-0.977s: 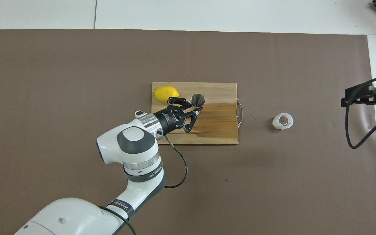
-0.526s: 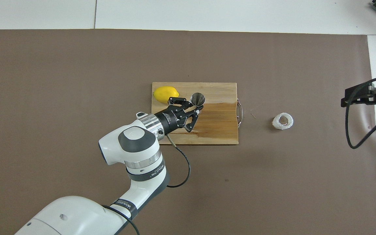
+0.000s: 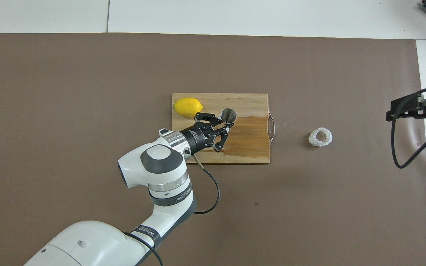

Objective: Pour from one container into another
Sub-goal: 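Open the left gripper and release the jigger on the board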

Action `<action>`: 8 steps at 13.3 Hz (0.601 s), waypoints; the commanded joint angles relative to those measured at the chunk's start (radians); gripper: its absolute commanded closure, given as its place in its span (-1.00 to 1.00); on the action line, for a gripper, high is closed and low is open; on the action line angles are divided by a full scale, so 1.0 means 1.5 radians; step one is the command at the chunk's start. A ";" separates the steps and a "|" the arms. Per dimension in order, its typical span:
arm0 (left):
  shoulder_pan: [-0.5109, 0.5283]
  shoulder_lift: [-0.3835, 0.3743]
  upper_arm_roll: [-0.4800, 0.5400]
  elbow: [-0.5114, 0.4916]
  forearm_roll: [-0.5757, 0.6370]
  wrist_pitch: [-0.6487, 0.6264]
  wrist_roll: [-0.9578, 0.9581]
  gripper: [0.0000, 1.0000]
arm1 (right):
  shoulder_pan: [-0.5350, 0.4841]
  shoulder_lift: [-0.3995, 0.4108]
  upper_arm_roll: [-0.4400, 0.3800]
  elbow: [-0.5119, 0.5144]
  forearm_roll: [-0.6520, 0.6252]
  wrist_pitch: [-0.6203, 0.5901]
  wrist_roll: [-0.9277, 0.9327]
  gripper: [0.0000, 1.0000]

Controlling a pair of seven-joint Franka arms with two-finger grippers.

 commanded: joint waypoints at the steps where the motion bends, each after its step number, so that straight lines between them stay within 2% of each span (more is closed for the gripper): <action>1: -0.019 0.011 0.006 0.020 -0.020 0.028 0.018 1.00 | -0.007 -0.004 0.002 0.001 0.014 -0.007 -0.011 -1.00; 8: -0.028 0.015 0.004 0.017 -0.018 0.047 0.037 1.00 | -0.007 -0.003 0.002 0.001 0.014 -0.007 -0.012 -1.00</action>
